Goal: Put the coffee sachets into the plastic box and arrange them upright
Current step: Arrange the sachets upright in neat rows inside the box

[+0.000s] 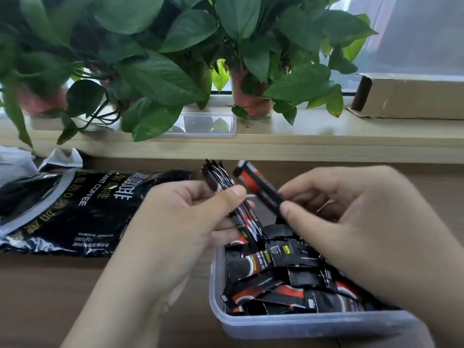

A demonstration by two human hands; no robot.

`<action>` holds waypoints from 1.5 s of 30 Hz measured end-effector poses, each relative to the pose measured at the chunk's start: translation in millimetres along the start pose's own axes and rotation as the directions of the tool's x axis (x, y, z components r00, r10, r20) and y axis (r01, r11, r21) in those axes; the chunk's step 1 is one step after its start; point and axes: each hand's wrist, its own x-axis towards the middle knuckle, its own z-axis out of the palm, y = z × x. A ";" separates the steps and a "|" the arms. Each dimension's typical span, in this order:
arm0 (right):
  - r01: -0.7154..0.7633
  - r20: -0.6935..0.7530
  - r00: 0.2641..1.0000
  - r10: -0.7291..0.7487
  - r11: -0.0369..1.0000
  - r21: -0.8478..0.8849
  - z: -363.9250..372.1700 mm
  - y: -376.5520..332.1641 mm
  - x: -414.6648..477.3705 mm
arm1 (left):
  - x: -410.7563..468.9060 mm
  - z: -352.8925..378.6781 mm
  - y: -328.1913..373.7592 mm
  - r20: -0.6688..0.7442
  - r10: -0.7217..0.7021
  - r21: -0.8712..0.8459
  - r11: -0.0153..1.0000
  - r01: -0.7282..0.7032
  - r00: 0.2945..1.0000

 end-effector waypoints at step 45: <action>0.125 0.441 0.897 0.007 0.955 -0.268 25.2 3.6 1.5 | 12.8 -7.5 -13.9 -0.067 0.036 0.015 0.999 -0.035 0.997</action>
